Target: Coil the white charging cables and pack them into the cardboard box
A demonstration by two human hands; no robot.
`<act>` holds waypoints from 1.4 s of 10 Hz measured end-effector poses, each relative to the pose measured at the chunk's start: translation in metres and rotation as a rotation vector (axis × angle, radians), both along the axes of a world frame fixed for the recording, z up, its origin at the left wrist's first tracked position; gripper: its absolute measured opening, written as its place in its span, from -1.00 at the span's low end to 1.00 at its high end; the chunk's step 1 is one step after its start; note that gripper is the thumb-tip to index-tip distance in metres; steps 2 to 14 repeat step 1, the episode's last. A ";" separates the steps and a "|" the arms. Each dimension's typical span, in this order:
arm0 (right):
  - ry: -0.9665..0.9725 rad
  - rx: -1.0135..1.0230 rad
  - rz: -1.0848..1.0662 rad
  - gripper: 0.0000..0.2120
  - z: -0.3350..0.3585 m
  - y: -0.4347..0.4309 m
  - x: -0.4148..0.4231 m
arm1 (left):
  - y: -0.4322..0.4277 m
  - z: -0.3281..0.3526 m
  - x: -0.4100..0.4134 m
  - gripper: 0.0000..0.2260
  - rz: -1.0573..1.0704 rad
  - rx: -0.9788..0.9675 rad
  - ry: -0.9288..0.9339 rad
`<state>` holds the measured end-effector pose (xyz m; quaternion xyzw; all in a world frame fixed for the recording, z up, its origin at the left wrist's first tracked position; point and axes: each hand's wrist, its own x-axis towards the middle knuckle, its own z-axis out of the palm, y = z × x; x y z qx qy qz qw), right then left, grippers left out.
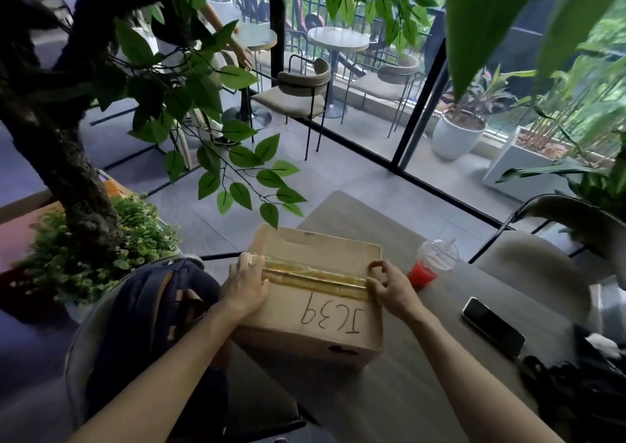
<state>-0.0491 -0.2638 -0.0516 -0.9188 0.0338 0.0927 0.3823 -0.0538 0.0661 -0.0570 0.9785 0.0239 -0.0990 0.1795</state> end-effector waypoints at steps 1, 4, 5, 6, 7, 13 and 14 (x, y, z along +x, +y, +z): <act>-0.050 -0.040 -0.021 -0.76 0.000 0.006 0.001 | -0.006 0.010 0.002 -0.64 -0.009 -0.014 -0.040; -0.050 -0.040 -0.021 -0.76 0.000 0.006 0.001 | -0.006 0.010 0.002 -0.64 -0.009 -0.014 -0.040; -0.050 -0.040 -0.021 -0.76 0.000 0.006 0.001 | -0.006 0.010 0.002 -0.64 -0.009 -0.014 -0.040; -0.050 -0.040 -0.021 -0.76 0.000 0.006 0.001 | -0.006 0.010 0.002 -0.64 -0.009 -0.014 -0.040; -0.050 -0.040 -0.021 -0.76 0.000 0.006 0.001 | -0.006 0.010 0.002 -0.64 -0.009 -0.014 -0.040; -0.050 -0.040 -0.021 -0.76 0.000 0.006 0.001 | -0.006 0.010 0.002 -0.64 -0.009 -0.014 -0.040; -0.050 -0.040 -0.021 -0.76 0.000 0.006 0.001 | -0.006 0.010 0.002 -0.64 -0.009 -0.014 -0.040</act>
